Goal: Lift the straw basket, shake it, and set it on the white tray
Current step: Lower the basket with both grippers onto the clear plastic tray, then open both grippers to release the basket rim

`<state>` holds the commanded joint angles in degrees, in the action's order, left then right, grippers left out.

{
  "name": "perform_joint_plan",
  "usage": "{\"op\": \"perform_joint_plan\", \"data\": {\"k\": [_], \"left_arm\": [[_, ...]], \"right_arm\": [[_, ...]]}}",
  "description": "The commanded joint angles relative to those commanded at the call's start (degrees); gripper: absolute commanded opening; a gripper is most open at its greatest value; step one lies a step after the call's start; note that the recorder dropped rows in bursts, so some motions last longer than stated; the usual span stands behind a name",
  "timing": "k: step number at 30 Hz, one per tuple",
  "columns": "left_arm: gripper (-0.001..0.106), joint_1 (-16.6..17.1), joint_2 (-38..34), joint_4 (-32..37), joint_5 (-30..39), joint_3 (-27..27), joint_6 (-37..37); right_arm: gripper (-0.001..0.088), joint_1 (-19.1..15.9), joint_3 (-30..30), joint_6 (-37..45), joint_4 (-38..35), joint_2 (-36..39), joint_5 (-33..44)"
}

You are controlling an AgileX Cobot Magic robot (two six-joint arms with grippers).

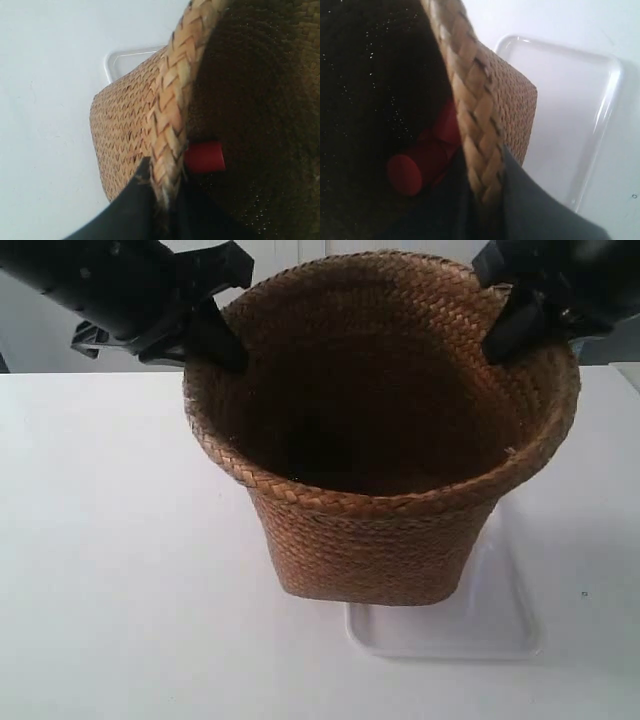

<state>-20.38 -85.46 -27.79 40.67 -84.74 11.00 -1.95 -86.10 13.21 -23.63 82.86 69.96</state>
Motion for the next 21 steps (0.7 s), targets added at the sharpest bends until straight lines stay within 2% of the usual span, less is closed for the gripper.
{"op": "perform_joint_plan", "data": {"k": [3, 5, 13, 21], "left_arm": [[0.000, -3.8, -3.3, 0.1, -3.9, 0.0, 0.6], [0.000, -5.4, -5.5, 2.9, -4.6, 0.0, 1.6], [0.000, -5.6, -9.7, 2.6, -8.2, 0.0, 2.5], [0.000, -5.6, -10.5, 1.8, -9.9, 0.0, 2.2]], "right_arm": [[0.0000, -2.7, 0.0, 0.0, 1.8, 0.9, 0.0], [0.0000, -3.2, 0.0, 0.0, 2.6, 1.8, 0.0], [0.0000, -3.2, 0.5, -0.1, 7.0, 5.6, 0.0], [0.0014, -3.2, 1.6, 0.0, 9.2, 6.9, 0.0]]}}
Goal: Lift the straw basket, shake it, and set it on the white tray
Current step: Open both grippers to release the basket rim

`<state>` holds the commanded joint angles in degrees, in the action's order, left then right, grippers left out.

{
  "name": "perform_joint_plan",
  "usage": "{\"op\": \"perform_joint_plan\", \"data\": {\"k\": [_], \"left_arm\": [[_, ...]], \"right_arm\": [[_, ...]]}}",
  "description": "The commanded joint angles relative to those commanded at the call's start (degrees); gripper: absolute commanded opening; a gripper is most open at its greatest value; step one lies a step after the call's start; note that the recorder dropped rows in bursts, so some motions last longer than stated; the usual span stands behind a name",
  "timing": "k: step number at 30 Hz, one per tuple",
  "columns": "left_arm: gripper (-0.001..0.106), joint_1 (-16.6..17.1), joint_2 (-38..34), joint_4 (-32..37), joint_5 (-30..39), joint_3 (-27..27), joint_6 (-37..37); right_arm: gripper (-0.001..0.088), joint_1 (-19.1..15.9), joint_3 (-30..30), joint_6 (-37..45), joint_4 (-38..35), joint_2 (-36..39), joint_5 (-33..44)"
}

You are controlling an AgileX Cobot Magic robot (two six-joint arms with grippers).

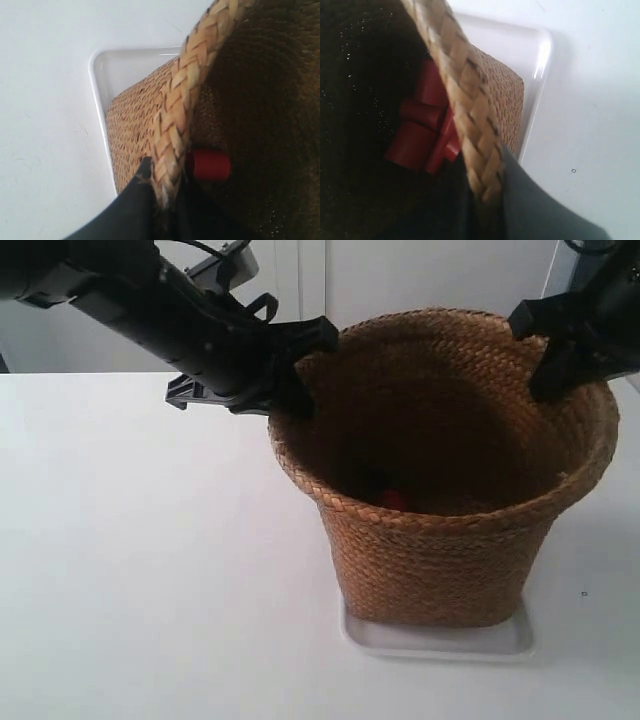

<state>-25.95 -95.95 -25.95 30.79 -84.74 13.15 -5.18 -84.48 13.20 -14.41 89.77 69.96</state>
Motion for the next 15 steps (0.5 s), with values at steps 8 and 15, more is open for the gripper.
{"op": "perform_joint_plan", "data": {"k": [8, 15], "left_arm": [[0.005, 0.0, -0.1, -0.8, 0.0, 0.0, 0.0], [0.049, 0.0, -0.1, -3.2, 0.4, 0.0, 0.0]], "right_arm": [[0.0475, 0.0, 0.0, 0.0, 0.6, 0.0, 0.0], [0.0676, 0.0, 0.0, -0.5, 0.6, 0.0, 0.0]]}}
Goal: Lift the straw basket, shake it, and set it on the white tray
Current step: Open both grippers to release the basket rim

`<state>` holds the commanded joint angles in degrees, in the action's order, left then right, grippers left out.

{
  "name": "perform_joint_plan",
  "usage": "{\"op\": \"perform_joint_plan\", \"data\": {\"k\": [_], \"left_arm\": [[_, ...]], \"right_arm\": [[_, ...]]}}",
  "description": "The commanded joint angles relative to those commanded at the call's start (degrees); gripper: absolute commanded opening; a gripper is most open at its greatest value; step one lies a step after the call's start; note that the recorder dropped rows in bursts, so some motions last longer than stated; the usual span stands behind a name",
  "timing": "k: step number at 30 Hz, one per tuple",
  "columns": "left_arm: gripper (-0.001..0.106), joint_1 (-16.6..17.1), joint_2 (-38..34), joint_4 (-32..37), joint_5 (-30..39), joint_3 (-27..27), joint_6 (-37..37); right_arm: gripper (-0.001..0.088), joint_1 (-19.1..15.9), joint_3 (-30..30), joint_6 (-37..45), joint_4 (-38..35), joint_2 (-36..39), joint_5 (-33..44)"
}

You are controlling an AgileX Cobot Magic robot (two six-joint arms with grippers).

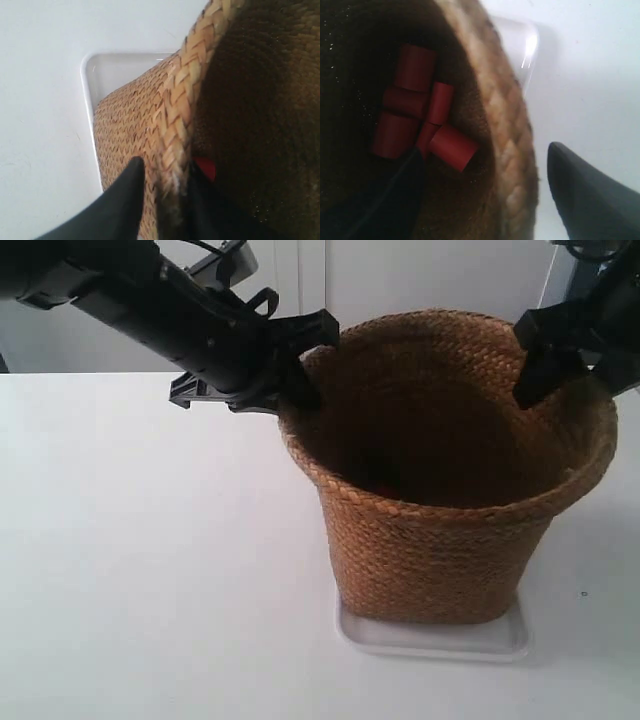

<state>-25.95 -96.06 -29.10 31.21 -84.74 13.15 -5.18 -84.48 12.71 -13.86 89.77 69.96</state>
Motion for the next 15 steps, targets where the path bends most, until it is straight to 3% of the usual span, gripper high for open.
{"op": "perform_joint_plan", "data": {"k": [3, 5, 15], "left_arm": [[0.066, 0.0, 0.1, 0.0, 0.1, 0.0, 0.0], [0.071, 0.0, 0.6, 0.0, 0.2, 0.0, 0.0], [0.072, 0.1, 8.3, 6.2, 0.0, 0.0, -2.8]], "right_arm": [[0.0676, 0.0, 0.0, -0.1, 0.0, -0.6, 0.0], [0.0676, 0.0, -0.1, -0.8, 0.0, -1.7, -1.4], [0.0676, 0.0, -1.8, -1.5, -3.9, -9.8, -1.8]]}}
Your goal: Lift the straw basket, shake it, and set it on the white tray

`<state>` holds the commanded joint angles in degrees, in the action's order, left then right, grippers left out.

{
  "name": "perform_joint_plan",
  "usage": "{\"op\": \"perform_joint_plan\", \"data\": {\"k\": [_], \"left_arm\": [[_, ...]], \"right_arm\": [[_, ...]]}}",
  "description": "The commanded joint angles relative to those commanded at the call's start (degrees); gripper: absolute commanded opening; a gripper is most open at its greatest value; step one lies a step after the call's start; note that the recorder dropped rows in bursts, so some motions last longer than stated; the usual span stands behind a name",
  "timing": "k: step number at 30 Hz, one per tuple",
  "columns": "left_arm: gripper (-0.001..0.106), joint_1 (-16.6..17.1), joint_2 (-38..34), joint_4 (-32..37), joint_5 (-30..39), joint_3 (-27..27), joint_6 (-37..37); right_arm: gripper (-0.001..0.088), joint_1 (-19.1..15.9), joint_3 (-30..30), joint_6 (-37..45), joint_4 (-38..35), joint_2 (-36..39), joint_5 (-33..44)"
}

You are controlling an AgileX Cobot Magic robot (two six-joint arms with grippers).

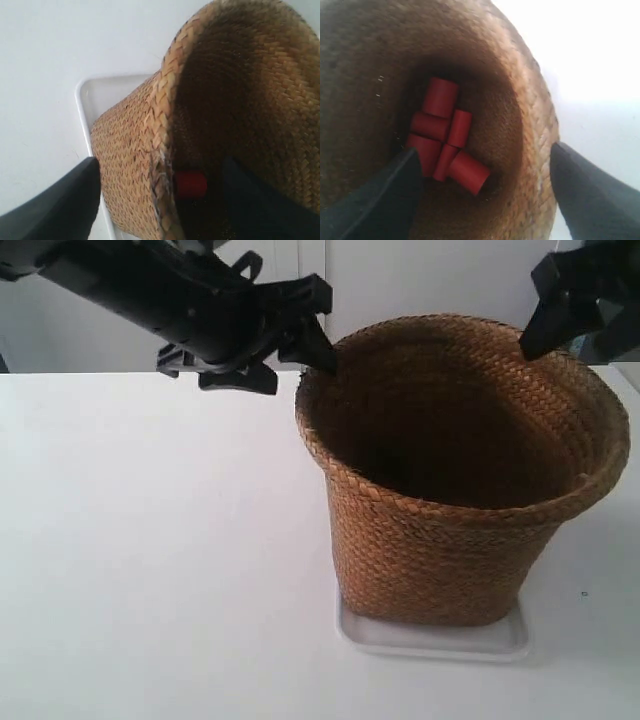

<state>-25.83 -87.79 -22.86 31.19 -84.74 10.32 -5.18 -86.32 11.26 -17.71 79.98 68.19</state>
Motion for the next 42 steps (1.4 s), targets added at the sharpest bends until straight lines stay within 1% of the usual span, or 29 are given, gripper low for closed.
{"op": "perform_joint_plan", "data": {"k": [5, 9, 12, 15, 18, 22, 23, 26, 28, 29, 31, 34, 38, 42], "left_arm": [[0.072, 0.0, 4.2, 4.2, 3.0, 0.0, 0.0], [0.070, 0.0, 7.6, 8.8, 8.0, 0.0, 0.0], [0.065, 0.0, 10.0, 11.2, 12.7, 0.0, -2.6], [0.053, 0.0, 12.4, 11.0, 17.1, 0.0, -6.7], [0.034, 0.0, 15.0, 11.0, 20.3, 0.0, -7.8], [0.004, 0.0, 19.2, 11.0, 23.2, 0.1, -10.3], [0.000, 0.0, 20.4, 11.0, 23.7, 0.1, -10.9], [0.000, 0.0, 23.6, 11.0, 24.3, 0.1, -11.7], [0.000, 0.0, 25.7, 11.0, 24.5, 0.1, -11.8], [0.000, 0.0, 28.0, 11.0, 24.8, 0.1, -11.9], [0.000, 0.0, 31.3, 11.0, 26.7, 0.1, -11.9], [0.000, 0.0, 35.1, 11.0, 28.9, 0.1, -11.9], [0.000, 0.0, 41.2, 10.8, 28.9, 0.1, -11.4], [0.000, 0.0, 44.5, 10.8, 28.8, 0.1, -11.7]], "right_arm": [[0.0676, 0.0, 0.0, 0.0, -0.7, -4.7, 0.5], [0.0673, 0.0, 0.6, 0.0, -1.1, -9.3, 1.1], [0.0612, 0.0, 2.4, 0.0, -3.3, -13.7, 1.1], [0.0509, 0.0, 4.4, 0.0, -6.8, -17.7, 1.1], [0.0390, 0.0, 6.4, 0.5, -8.5, -21.6, 0.9], [0.0240, 0.0, 9.7, 0.5, -8.5, -26.5, -1.2], [0.0199, 0.0, 10.5, 0.5, -8.4, -27.6, -1.4], [0.0085, 0.1, 12.9, 0.5, -8.3, -31.5, -1.9], [0.0029, 0.1, 14.3, 0.5, -8.3, -33.7, -3.1], [-0.0001, 0.1, 15.5, 0.5, -8.3, -35.8, -3.9], [0.0000, 0.1, 16.8, 0.5, -8.2, -38.7, -4.1], [0.0000, 0.1, 16.8, 0.5, -8.2, -41.1, -4.1], [0.0000, 0.1, 16.8, 0.5, -8.2, -43.5, -4.1], [0.0000, 0.1, 16.8, 0.5, -8.2, -43.5, -4.1]]}}
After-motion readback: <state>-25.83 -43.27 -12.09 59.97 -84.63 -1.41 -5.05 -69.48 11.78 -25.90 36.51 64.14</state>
